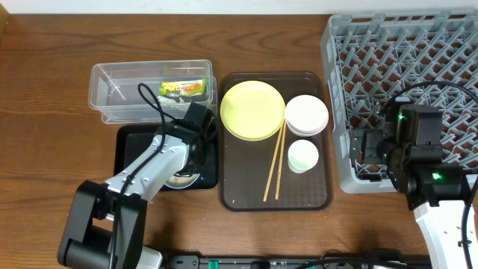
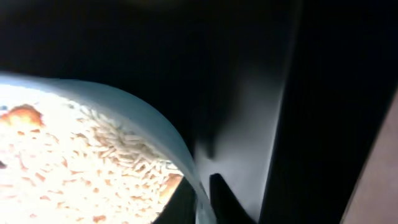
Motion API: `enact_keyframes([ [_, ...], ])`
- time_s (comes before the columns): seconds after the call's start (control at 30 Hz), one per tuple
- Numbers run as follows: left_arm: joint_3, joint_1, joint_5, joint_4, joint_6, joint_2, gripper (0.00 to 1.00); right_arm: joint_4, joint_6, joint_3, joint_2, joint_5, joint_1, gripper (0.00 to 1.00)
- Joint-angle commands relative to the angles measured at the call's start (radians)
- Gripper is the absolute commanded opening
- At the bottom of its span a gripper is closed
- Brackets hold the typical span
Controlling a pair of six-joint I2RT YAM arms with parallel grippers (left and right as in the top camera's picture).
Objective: Sort waste into correct bins and load items into the dishwasher rack
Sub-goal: 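Tip the blue bowl over the black tray to pour out rice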
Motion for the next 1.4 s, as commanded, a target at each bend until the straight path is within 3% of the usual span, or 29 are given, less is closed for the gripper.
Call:
enact_keyframes([
  [0.0, 0.006, 0.001, 0.006, -0.002, -0.008, -0.006, 0.06, -0.002, 0.013, 0.017, -0.002, -0.005, 0.008, 0.99],
  [0.23, 0.076, 0.001, 0.016, -0.067, -0.007, -0.141, 0.06, -0.002, 0.013, 0.017, -0.002, -0.005, 0.008, 0.99],
  [0.33, 0.076, 0.001, 0.102, -0.072, -0.007, -0.213, 0.06, -0.002, 0.013, 0.017, -0.002, -0.005, 0.008, 0.99],
  [0.43, 0.076, 0.014, 0.272, -0.066, 0.012, -0.266, 0.06, -0.002, 0.013, 0.016, -0.002, -0.005, 0.008, 0.99],
  [0.53, 0.073, 0.06, 0.548, -0.036, 0.118, -0.277, 0.06, -0.002, 0.013, 0.017, -0.002, -0.005, 0.008, 0.99],
  [0.67, 0.051, 0.175, 0.841, -0.01, 0.203, -0.267, 0.06, -0.003, 0.013, 0.017, -0.002, -0.005, 0.008, 0.99],
  [0.97, -0.017, 0.484, 1.334, -0.004, 0.396, -0.164, 0.06, -0.006, 0.013, 0.017, -0.002, -0.005, 0.008, 0.99],
  [1.17, -0.026, 0.58, 1.487, -0.008, 0.39, 0.023, 0.06, -0.011, 0.013, 0.016, -0.002, -0.005, 0.008, 0.99],
  [1.37, -0.026, 0.633, 1.487, -0.009, 0.362, 0.144, 0.06, -0.01, 0.013, 0.017, -0.002, -0.005, 0.008, 0.99],
])
